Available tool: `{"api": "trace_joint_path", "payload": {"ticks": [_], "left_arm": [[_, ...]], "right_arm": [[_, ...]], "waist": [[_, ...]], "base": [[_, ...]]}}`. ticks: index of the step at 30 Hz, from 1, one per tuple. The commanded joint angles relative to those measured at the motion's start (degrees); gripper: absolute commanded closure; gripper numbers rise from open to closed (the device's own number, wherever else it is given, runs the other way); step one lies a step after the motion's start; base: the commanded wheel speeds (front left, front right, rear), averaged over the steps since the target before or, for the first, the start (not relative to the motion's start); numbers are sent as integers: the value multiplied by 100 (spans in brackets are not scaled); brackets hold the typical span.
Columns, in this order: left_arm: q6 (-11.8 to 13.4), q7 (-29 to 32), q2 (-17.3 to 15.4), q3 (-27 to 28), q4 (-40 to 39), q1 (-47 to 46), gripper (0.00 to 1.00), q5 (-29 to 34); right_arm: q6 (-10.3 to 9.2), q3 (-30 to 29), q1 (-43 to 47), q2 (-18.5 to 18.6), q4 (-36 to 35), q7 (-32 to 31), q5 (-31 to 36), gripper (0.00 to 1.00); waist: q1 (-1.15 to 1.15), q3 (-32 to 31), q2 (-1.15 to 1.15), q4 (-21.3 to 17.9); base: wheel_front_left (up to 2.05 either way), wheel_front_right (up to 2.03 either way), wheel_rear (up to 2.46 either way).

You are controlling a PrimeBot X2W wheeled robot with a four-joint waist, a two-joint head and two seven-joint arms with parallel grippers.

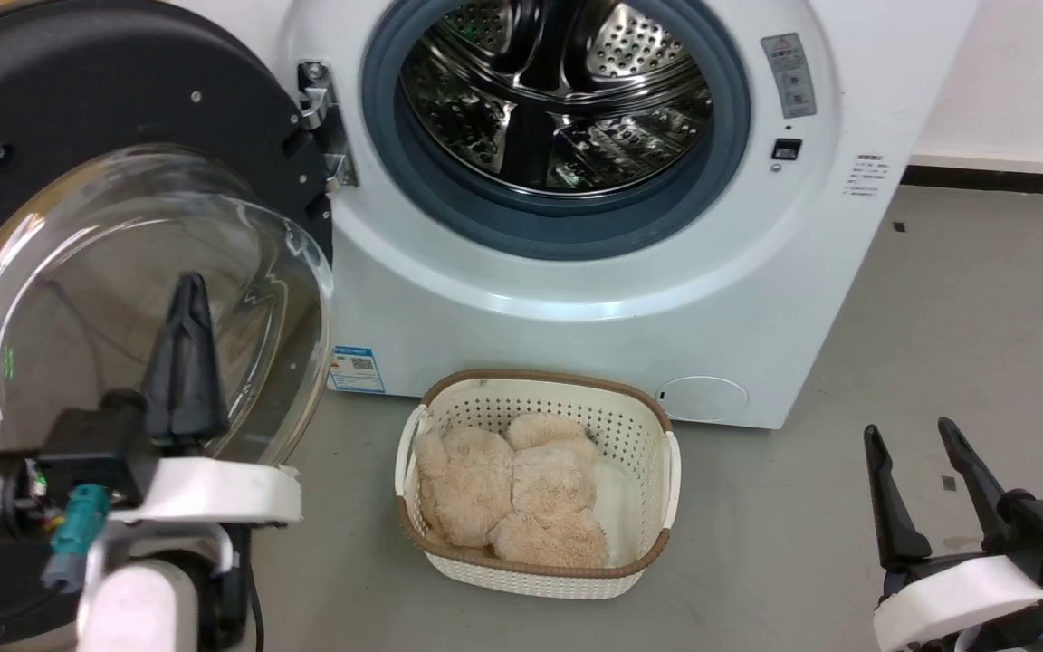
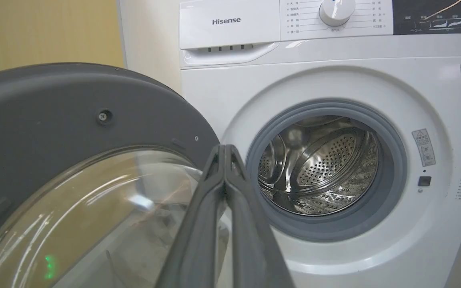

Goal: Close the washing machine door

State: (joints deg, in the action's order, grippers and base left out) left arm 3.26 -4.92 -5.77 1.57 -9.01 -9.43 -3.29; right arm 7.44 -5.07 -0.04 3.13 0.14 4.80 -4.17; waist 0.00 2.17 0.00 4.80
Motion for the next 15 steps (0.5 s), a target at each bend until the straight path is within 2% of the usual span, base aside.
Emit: {"api": "trace_joint_path", "payload": {"ticks": [1,15], "left_arm": [[-44,-58,-42,59,-61,-154,100,-38],[-519,-225,-78,895,37,-1029,100,-482]], "right_arm": [[2,-37,-64,-9,-21,71,-50,0],[2,-242,-106,-12,13,238,-122,0]], "waist": [[0,21,0,55],[0,143,0,519]], "base": [[0,0,0],[0,0,0]]}}
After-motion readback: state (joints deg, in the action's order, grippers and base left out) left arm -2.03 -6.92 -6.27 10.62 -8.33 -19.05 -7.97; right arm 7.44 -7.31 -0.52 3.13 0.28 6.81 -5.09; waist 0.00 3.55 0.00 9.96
